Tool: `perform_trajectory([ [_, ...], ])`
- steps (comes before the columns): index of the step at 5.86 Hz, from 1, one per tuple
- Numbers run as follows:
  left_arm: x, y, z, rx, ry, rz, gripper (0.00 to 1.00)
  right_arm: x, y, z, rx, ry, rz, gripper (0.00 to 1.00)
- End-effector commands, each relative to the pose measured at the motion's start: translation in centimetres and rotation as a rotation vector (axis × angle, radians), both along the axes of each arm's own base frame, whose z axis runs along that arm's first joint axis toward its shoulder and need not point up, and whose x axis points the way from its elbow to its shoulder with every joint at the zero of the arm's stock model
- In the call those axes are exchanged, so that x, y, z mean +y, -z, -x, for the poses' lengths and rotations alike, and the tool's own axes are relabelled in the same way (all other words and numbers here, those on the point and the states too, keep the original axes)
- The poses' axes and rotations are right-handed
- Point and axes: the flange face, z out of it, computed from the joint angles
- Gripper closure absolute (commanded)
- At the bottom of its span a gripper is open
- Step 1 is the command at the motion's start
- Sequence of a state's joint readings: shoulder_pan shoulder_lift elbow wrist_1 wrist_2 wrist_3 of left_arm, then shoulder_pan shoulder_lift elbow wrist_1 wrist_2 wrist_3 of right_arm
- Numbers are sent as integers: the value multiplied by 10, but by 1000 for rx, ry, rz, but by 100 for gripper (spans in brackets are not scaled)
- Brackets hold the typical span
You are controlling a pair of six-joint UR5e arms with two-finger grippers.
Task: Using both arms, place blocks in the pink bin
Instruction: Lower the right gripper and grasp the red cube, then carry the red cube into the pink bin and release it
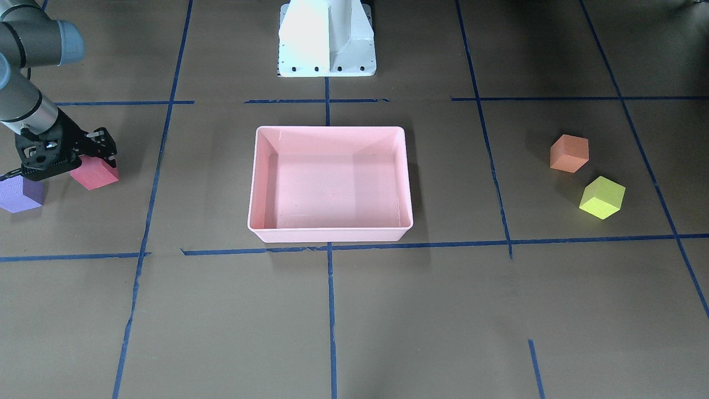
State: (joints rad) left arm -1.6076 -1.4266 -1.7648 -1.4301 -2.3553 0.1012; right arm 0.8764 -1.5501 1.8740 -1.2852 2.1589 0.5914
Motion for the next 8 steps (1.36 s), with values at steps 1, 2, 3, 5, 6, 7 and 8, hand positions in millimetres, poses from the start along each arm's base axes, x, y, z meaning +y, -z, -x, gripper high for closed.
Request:
perform_trajectory([
  [1, -1, 5, 0, 0, 0, -11, 0, -41, 122, 36, -24, -79, 73, 64],
  [2, -1, 6, 0, 0, 0, -13, 0, -35, 181, 85, -32, -82, 129, 64],
  [3, -1, 6, 0, 0, 0, -14, 0, -26, 221, 113, -59, -114, 177, 64],
  [5, -1, 7, 0, 0, 0, -16, 0, 3, 286, 198, -72, -216, 250, 63],
  [6, -1, 8, 0, 0, 0, -19, 0, 7, 302, 231, -57, -253, 255, 54],
  [7, 7, 24, -1, -2, -3, -45, 0, 8, 302, 238, -50, -259, 254, 1],
  [8, 17, 32, -6, 2, -11, -62, 0, 8, 302, 237, -50, -260, 250, 0],
])
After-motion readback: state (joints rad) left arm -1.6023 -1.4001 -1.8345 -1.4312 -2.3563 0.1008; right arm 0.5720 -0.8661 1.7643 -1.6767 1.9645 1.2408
